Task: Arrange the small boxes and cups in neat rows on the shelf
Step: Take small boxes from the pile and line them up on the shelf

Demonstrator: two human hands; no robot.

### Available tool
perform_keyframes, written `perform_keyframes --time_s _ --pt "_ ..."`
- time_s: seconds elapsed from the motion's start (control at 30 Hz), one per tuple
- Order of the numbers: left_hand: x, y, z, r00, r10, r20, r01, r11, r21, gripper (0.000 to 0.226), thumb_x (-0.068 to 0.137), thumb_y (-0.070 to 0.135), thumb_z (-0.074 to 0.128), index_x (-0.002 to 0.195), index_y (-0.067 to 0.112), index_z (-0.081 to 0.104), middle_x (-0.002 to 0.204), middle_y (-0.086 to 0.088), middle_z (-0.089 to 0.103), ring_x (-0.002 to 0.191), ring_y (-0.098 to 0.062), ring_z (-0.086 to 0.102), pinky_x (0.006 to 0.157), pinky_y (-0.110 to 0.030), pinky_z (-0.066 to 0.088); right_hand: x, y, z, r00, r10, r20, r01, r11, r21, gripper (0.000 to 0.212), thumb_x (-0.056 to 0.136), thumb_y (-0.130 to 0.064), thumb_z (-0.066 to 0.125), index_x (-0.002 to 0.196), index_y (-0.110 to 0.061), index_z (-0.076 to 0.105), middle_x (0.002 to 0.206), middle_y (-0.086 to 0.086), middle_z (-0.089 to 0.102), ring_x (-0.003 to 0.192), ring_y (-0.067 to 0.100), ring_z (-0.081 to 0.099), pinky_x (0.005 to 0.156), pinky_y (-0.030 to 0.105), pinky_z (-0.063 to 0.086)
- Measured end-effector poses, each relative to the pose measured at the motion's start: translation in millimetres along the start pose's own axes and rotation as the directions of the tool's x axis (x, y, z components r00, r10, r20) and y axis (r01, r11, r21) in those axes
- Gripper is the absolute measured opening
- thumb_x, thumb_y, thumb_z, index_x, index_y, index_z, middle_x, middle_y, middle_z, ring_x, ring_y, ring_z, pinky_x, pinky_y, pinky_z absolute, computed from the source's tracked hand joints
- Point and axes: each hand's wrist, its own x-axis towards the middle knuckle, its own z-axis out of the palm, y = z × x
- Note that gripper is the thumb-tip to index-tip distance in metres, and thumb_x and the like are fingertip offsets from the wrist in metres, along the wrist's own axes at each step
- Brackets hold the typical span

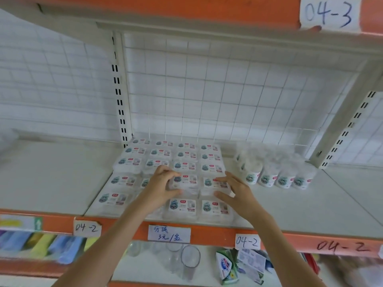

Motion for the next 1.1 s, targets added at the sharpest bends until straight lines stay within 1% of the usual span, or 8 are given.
perform_keyframes --time_s 0.13,0.3,0.5,0.67,0.73,0.87,0.97,1.1 --pt "0.9 -0.3 0.0 1.0 0.012 0.007 -0.012 1.0 0.014 0.052 0.078 0.028 0.07 0.126 0.018 0.051 0.111 0.007 0.036 0.102 -0.003 0.04 0.092 -0.011 0.025 1.9 -3.3 -0.3 1.0 -0.006 0.001 0.006 0.999 -0.037 0.038 0.083 -0.024 0.068 0.118 -0.018 0.057 0.136 0.001 0.041 0.129 0.016 0.038 0.107 0.031 0.035" --pt "-0.6 0.6 0.8 0.999 0.027 0.024 -0.028 0.999 0.023 0.052 0.08 0.029 0.069 0.127 0.017 0.049 0.117 0.005 0.035 0.103 -0.004 0.04 0.09 -0.011 0.024 -1.8 -5.5 0.8 0.998 -0.013 -0.059 0.007 0.994 -0.108 0.044 0.083 -0.024 0.068 0.124 -0.015 0.056 0.109 -0.003 0.037 0.089 0.002 0.045 0.084 0.002 0.032" --pt "-2.1 5.3 -1.7 0.997 0.041 0.066 -0.048 0.993 0.104 0.058 0.083 0.033 0.064 0.133 0.018 0.038 0.127 -0.002 0.031 0.1 -0.007 0.042 0.092 -0.018 0.036 -7.3 -18.8 2.3 0.999 0.039 -0.014 -0.041 0.967 -0.252 0.052 0.087 -0.033 0.061 0.134 -0.021 0.042 0.124 -0.001 0.035 0.11 0.015 0.043 0.098 0.03 0.041" --pt "-10.7 7.9 -7.9 0.997 0.059 0.049 -0.067 0.981 0.184 0.072 0.084 0.042 0.06 0.141 0.023 0.02 0.136 -0.007 0.025 0.11 -0.017 0.046 0.09 -0.028 0.044 -22.2 -30.7 1.9 0.999 0.009 -0.044 -0.026 0.916 -0.401 0.061 0.089 -0.042 0.055 0.141 -0.021 0.031 0.141 0.003 0.031 0.132 0.021 0.028 0.104 0.038 0.036" --pt "-19.2 10.4 -14.4 0.996 0.086 0.013 -0.086 0.96 0.267 0.066 0.085 0.044 0.058 0.139 0.02 0.028 0.137 -0.006 0.027 0.113 -0.017 0.047 0.093 -0.031 0.045 -34.5 -38.3 0.7 0.994 -0.071 -0.089 0.032 0.922 -0.386 0.053 0.09 -0.038 0.055 0.137 -0.017 0.039 0.138 0.002 0.04 0.128 0.019 0.035 0.099 0.033 0.038" --pt "-51.5 20.3 -22.9 0.983 0.166 -0.072 -0.131 0.928 0.35 0.048 0.087 0.038 0.057 0.127 0.015 0.046 0.12 -0.003 0.044 0.1 -0.015 0.051 0.082 -0.027 0.044 -61.9 -55.0 3.4 0.967 -0.213 -0.141 0.151 0.923 -0.355 0.037 0.087 -0.036 0.052 0.119 -0.017 0.058 0.118 0.0 0.06 0.11 0.021 0.055 0.085 0.033 0.047" --pt "-91.9 23.0 -25.3 0.983 0.14 -0.119 -0.085 0.921 0.38 0.035 0.085 0.027 0.06 0.116 0.014 0.055 0.11 -0.002 0.052 0.093 -0.017 0.056 0.072 -0.025 0.042 -84.6 -65.5 14.1 0.967 -0.249 -0.06 0.218 0.921 -0.322 0.042 0.083 -0.043 0.04 0.111 -0.019 0.061 0.107 -0.002 0.064 0.096 0.021 0.061 0.076 0.034 0.051" --pt "-158.6 22.7 -21.1 0.99 0.076 -0.122 -0.015 0.897 0.442 0.024 0.08 0.027 0.06 0.099 0.013 0.06 0.094 -0.003 0.057 0.073 -0.022 0.062 0.058 -0.028 0.046 -118.6 -68.6 33.7 0.953 -0.291 0.084 0.302 0.898 -0.321 0.036 0.079 -0.04 0.041 0.101 -0.021 0.063 0.094 -0.005 0.064 0.08 0.017 0.064 0.064 0.027 0.05"
